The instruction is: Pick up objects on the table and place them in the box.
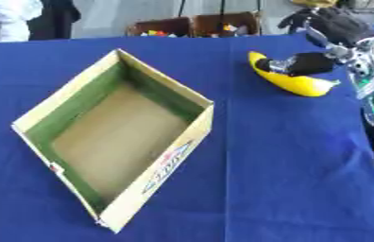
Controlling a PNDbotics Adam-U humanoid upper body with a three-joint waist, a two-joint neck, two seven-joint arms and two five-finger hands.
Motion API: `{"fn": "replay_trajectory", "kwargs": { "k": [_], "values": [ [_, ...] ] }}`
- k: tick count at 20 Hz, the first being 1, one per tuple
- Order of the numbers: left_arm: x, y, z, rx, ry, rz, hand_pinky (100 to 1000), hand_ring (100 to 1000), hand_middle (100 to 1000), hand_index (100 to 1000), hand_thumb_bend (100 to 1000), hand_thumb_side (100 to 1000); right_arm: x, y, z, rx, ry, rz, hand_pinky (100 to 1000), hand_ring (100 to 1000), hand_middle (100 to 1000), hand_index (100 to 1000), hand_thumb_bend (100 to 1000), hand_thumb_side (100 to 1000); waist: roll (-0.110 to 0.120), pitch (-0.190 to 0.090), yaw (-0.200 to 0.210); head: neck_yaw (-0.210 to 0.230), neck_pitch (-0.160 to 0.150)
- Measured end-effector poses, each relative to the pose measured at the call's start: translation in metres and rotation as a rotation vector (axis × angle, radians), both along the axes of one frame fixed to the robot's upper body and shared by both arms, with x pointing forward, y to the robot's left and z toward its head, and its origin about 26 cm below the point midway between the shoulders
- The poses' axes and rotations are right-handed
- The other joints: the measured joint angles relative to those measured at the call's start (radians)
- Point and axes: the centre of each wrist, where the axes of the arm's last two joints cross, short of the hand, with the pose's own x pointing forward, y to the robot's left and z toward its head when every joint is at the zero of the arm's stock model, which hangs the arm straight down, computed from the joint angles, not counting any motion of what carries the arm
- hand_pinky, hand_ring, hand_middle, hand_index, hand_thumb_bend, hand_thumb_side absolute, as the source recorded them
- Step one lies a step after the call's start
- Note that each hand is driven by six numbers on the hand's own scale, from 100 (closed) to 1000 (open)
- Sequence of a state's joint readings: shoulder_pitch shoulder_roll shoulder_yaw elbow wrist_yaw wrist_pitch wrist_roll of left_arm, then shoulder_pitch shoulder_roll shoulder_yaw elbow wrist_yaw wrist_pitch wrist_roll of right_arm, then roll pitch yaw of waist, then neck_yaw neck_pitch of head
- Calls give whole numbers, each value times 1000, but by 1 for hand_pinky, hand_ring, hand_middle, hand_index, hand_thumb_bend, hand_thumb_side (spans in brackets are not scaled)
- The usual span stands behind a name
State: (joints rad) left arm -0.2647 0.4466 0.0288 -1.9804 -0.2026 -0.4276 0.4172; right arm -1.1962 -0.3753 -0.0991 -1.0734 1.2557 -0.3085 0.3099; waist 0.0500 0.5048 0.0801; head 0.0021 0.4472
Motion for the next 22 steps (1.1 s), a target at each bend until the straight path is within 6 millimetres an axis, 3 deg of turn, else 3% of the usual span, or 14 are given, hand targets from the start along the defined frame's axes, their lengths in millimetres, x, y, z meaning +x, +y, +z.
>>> {"fn": "replay_trajectory", "kwargs": {
  "k": [1, 3, 5, 10, 14, 15, 22],
  "values": [
    [0, 0, 0, 0, 0, 0, 678, 715, 823, 886, 100, 852, 0, -2, 1, 1, 12, -1, 719, 797, 638, 839, 643, 845, 0, 0, 0, 0, 0],
    [0, 0, 0, -1, 1, 1, 678, 715, 823, 885, 100, 856, -1, -6, 3, -2, 31, -5, 715, 799, 645, 840, 632, 850, 0, 0, -2, 1, 0],
    [0, 0, 0, -1, 1, 1, 678, 715, 823, 885, 100, 856, -2, -10, 4, -12, 46, -14, 710, 795, 646, 839, 564, 784, -2, 0, -4, 3, 0],
    [0, 0, 0, -1, 1, 1, 677, 715, 823, 886, 100, 856, 2, -17, -6, -28, 94, -44, 703, 796, 656, 839, 536, 752, -3, 0, -3, 7, -1],
    [0, 0, 0, 0, 3, 2, 678, 715, 823, 886, 100, 856, 5, -21, -15, -51, 116, -73, 693, 801, 671, 839, 448, 750, -3, 0, 0, 8, -1],
    [0, 0, 0, 0, 4, 2, 678, 715, 823, 884, 100, 856, 6, -22, -17, -57, 118, -81, 680, 797, 693, 837, 409, 740, -3, 0, 0, 8, -1],
    [0, 0, 0, 1, 7, 3, 678, 716, 825, 883, 100, 857, 9, -29, -29, -69, 73, -128, 592, 726, 649, 813, 364, 682, -3, 0, 1, 8, -1]
  ]
}}
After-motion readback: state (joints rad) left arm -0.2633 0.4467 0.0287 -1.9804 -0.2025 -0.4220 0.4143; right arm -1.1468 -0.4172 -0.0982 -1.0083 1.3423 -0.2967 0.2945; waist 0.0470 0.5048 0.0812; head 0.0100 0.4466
